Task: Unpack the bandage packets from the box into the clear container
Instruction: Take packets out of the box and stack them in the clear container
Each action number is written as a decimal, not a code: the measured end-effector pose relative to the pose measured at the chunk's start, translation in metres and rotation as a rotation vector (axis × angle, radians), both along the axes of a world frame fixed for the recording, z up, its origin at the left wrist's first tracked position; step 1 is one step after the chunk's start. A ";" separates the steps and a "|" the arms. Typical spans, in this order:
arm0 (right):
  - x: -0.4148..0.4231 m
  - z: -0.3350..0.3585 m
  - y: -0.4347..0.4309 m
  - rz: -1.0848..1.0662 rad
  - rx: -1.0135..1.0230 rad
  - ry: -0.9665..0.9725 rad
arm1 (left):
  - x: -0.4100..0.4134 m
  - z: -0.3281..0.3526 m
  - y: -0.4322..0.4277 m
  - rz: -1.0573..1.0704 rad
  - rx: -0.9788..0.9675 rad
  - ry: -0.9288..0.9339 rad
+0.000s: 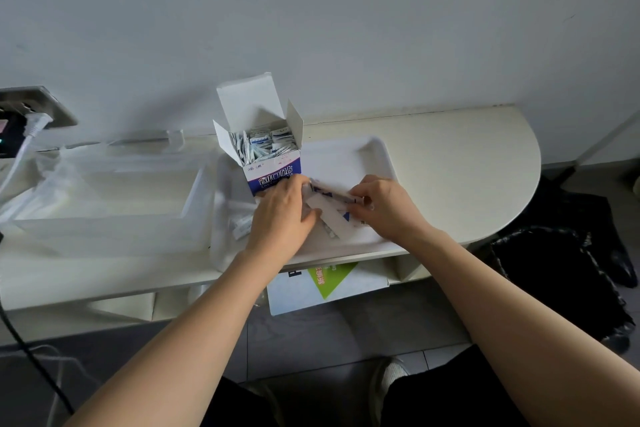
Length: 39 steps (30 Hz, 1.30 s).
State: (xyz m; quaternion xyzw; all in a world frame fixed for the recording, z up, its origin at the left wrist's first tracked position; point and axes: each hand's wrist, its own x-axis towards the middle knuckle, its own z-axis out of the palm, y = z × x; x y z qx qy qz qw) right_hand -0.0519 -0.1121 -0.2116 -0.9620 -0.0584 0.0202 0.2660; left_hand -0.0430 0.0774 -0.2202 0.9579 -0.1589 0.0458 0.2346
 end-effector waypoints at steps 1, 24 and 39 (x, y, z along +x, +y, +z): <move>0.000 -0.001 -0.001 0.001 0.014 -0.011 | 0.002 -0.001 -0.002 0.018 -0.031 -0.006; -0.010 0.013 0.003 0.203 0.345 -0.124 | -0.001 0.003 0.003 0.013 -0.668 0.144; -0.006 0.013 0.012 -0.128 0.778 0.153 | -0.006 0.005 -0.001 -0.105 -0.388 -0.079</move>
